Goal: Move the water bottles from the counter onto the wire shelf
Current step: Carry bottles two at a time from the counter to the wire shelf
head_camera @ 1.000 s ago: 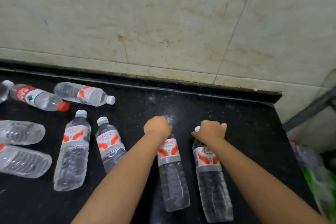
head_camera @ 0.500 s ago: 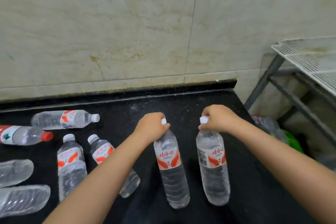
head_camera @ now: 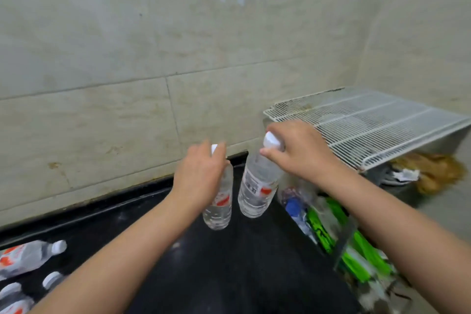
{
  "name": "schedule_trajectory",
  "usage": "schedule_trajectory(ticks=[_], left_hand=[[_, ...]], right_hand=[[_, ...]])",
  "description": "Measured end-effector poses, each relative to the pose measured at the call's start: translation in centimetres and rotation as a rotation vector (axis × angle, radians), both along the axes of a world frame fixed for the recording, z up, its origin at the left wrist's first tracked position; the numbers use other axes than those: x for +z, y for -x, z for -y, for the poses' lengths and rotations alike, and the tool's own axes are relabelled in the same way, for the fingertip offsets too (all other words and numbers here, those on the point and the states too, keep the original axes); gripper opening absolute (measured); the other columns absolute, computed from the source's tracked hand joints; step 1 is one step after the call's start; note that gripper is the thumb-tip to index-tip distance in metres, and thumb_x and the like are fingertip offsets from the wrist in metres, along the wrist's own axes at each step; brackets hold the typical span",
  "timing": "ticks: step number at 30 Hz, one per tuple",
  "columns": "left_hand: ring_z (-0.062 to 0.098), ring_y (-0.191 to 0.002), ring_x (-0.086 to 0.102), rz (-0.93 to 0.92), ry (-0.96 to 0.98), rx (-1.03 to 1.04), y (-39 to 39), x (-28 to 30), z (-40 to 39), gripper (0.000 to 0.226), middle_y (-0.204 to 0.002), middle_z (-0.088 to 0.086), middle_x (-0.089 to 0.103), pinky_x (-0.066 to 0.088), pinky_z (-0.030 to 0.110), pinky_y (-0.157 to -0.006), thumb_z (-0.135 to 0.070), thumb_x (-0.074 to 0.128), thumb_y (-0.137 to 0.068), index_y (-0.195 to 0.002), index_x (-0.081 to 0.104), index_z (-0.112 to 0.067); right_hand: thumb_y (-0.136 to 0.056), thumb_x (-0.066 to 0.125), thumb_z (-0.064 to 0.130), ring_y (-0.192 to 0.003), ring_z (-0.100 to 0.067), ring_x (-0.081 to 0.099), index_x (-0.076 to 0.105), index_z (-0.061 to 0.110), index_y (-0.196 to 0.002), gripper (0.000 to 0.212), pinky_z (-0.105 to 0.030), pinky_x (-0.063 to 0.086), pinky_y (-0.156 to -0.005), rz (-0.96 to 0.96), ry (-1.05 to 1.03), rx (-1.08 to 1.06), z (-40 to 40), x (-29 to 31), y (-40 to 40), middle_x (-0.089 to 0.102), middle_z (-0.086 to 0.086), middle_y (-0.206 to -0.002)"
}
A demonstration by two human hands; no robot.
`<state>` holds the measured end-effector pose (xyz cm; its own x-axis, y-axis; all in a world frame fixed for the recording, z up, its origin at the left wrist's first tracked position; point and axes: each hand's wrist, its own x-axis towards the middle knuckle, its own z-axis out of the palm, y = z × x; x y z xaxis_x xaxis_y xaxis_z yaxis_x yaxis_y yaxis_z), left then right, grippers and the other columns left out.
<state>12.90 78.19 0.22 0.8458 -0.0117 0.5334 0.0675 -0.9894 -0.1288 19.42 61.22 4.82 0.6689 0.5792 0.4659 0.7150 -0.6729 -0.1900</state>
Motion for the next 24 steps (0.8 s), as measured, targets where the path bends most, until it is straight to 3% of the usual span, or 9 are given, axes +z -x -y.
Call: schedule_trajectory(ticks=[4, 6, 8, 10, 16, 24], left_hand=[[0.031, -0.049, 0.06, 0.224, -0.083, 0.037, -4.4, 3.9, 4.9, 0.039, -0.06, 0.018, 0.063, 0.042, 0.031, -0.044, -0.012, 0.091, -0.05, -0.08, 0.07, 0.003], [0.03, -0.051, 0.062, 0.33, -0.086, 0.029, -6.4, 5.7, 6.9, 0.035, -0.062, 0.019, 0.065, 0.045, 0.024, -0.042, -0.012, 0.086, -0.058, -0.084, 0.068, 0.003], [0.03, -0.053, 0.062, 0.418, -0.137, 0.033, -8.8, 7.5, 10.0, 0.025, -0.064, 0.019, 0.066, 0.048, 0.023, -0.046, -0.019, 0.062, -0.074, -0.09, 0.059, -0.001], [0.029, -0.054, 0.062, 0.442, -0.157, 0.06, -11.2, 9.3, 12.8, 0.029, -0.064, 0.018, 0.066, 0.049, 0.023, -0.048, -0.023, 0.045, -0.076, -0.087, 0.061, -0.001], [0.03, -0.054, 0.063, 0.58, -0.171, 0.067, -18.3, 12.3, 18.7, 0.042, -0.064, 0.016, 0.067, 0.048, 0.024, -0.051, -0.026, 0.038, -0.076, -0.081, 0.07, 0.0], [0.033, -0.05, 0.061, 0.605, -0.205, 0.006, -29.5, 12.2, 19.8, 0.042, -0.059, 0.016, 0.065, 0.051, 0.025, -0.045, -0.026, 0.037, -0.075, -0.072, 0.069, 0.0]], right_hand=[[-0.078, 0.06, 0.033, -0.088, -0.04, 0.061, 0.063, -0.003, -0.094, 0.04, -0.043, 0.046, -0.078, 0.222, -0.124, 0.082, 4.3, 3.2, -3.6, 0.067, -0.024, -0.09], [-0.072, 0.056, 0.032, -0.078, -0.041, 0.062, 0.065, -0.007, -0.086, 0.043, -0.037, 0.042, -0.074, 0.266, -0.216, 0.105, 6.1, 4.6, -5.5, 0.067, -0.027, -0.08], [-0.071, 0.055, 0.03, -0.082, -0.041, 0.061, 0.065, -0.009, -0.088, 0.043, -0.034, 0.034, -0.075, 0.267, -0.328, 0.112, 9.1, 6.4, -7.8, 0.067, -0.028, -0.084], [-0.072, 0.053, 0.027, -0.089, -0.039, 0.059, 0.064, -0.009, -0.092, 0.043, -0.034, 0.034, -0.078, 0.256, -0.417, 0.115, 11.7, 8.2, -10.0, 0.066, -0.029, -0.091], [-0.077, 0.046, 0.028, -0.109, -0.037, 0.054, 0.059, -0.006, -0.113, 0.051, -0.037, 0.037, -0.094, 0.211, -0.517, 0.174, 17.2, 9.7, -16.4, 0.062, -0.024, -0.113], [-0.075, 0.047, 0.031, -0.104, -0.04, 0.056, 0.065, -0.002, -0.106, 0.049, -0.044, 0.04, -0.091, 0.203, -0.459, 0.074, 18.4, 9.1, -28.3, 0.065, -0.025, -0.106]])
